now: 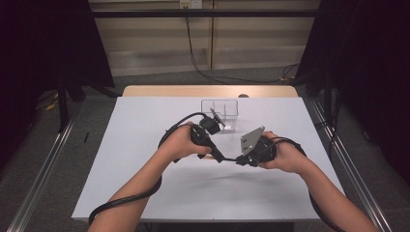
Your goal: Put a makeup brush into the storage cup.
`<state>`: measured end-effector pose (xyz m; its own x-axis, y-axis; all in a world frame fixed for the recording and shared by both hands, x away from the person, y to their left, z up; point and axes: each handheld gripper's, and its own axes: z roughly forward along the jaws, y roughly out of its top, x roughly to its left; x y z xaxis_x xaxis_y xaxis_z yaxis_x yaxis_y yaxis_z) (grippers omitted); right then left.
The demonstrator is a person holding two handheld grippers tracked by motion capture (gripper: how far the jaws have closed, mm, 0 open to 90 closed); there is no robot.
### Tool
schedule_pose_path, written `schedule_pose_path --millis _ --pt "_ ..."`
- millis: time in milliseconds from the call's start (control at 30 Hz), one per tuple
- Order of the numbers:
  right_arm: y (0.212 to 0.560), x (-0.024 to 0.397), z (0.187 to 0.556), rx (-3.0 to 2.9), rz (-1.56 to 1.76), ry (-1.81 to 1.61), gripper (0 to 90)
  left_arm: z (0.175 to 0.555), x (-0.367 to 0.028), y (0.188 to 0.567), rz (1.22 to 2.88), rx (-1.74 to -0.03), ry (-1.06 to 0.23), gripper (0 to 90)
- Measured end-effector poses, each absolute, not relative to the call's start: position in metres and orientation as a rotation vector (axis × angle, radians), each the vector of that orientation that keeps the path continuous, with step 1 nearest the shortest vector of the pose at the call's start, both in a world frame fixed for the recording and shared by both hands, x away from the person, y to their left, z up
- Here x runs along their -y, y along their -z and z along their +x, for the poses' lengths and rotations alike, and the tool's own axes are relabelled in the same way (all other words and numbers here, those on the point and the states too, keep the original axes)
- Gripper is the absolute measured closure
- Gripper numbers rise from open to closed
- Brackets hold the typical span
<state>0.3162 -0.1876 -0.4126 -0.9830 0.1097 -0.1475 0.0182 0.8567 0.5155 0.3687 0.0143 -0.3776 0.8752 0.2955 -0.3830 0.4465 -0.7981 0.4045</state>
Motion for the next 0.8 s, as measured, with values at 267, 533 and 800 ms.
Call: schedule_pose_path --millis 267,533,800 --pt "0.415 0.196 0.317 -2.856 0.171 -0.796 85.6 0.370 -0.019 0.376 2.504 -0.538 0.379 50.9" --pt "0.415 0.203 0.317 -2.839 0.220 -0.818 85.6 0.370 -0.021 0.377 2.478 -0.522 0.338 37.0" --pt "0.416 0.205 0.317 -2.839 0.233 -0.832 85.5 0.372 -0.022 0.377 2.437 -0.503 0.299 17.3"
